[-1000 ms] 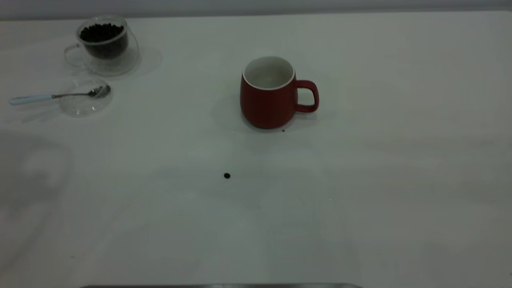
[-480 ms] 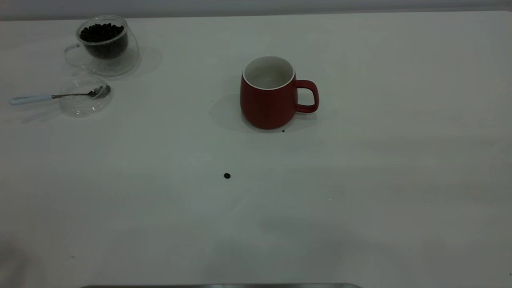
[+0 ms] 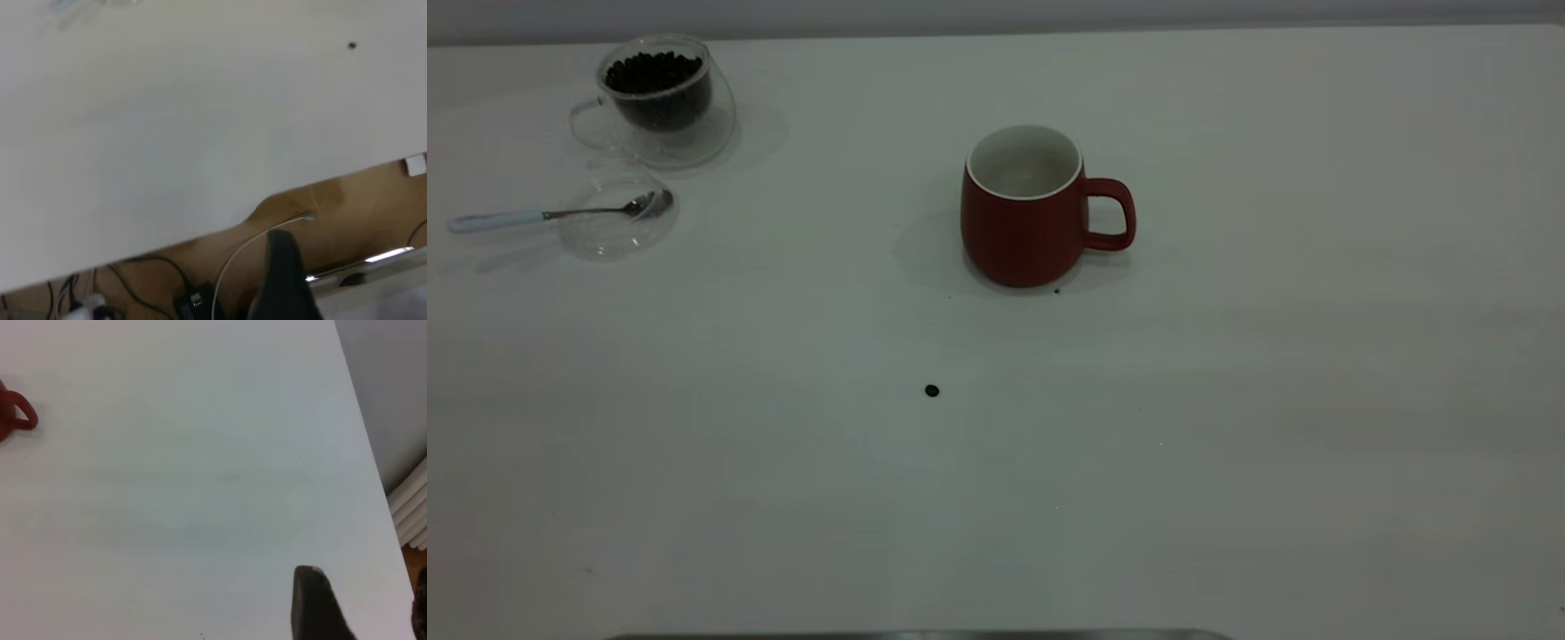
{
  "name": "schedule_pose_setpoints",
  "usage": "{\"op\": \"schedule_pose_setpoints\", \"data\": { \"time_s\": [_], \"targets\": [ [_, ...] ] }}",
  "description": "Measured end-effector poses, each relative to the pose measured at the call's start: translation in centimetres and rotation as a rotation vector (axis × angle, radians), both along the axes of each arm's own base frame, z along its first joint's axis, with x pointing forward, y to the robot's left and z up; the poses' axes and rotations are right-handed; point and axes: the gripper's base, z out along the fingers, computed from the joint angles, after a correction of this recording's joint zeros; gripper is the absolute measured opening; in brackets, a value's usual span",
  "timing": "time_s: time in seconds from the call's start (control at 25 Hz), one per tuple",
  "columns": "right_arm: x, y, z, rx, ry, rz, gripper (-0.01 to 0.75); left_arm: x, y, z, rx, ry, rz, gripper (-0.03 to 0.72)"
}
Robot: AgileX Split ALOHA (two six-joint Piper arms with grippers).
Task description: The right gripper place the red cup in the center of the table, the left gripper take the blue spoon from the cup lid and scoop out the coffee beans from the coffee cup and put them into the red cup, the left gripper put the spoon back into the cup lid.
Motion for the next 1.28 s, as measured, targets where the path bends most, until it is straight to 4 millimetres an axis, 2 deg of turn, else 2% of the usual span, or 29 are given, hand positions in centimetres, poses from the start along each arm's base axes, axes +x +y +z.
{"op": "schedule_pose_setpoints", "data": {
  "time_s": [0.2,0.36,1.28],
  "targets": [
    [0.0,0.0,0.0,0.0,0.0,0.0,0.384,-1.2,1.4,-2.3,0.079,-0.005,0.148,0.595],
    [0.0,0.0,0.0,0.0,0.0,0.0,0.384,-1.4,1.8,-3.3,0.084,-0.013,0.219,0.595],
    [0.0,0.0,0.0,0.0,0.0,0.0,0.384,-1.9,1.9,-3.3,0.068,-0.064,0.241,0.595]
  ]
}}
